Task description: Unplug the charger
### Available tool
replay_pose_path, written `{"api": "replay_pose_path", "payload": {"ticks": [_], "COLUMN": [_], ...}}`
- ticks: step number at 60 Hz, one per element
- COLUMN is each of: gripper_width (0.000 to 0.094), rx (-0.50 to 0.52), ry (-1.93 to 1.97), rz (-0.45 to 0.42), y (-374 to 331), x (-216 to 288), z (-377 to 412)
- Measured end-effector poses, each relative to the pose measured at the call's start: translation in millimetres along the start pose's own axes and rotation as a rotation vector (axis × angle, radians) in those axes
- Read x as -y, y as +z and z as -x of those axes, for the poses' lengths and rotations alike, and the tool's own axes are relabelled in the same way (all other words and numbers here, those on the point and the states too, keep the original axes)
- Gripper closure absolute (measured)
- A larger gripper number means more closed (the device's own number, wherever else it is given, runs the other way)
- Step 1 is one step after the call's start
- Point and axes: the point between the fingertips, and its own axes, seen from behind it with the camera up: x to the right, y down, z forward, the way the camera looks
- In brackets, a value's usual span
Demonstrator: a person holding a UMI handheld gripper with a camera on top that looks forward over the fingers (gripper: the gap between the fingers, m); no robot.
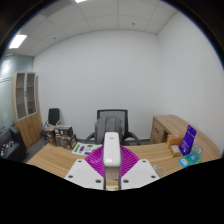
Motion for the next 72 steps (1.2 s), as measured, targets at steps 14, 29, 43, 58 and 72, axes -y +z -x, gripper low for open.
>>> {"api": "replay_pose_path", "payload": {"ticks": [14,29,43,58,72], "gripper_width": [0.0748,0.0641,0.0165,0.0072,0.0074], "rx": [-0.107,-0.098,-0.177,-0.266,-0.358], "ry": [0.130,0.196,0.098,-0.068,-0.057], "rz": [0.288,0.374,0.450,0.411,0.354], "y": [10,-1,-21,-75,-179], "x": [-162,-221,-236,-176,-125], "z": [-118,-171,-225,-224,-178]}}
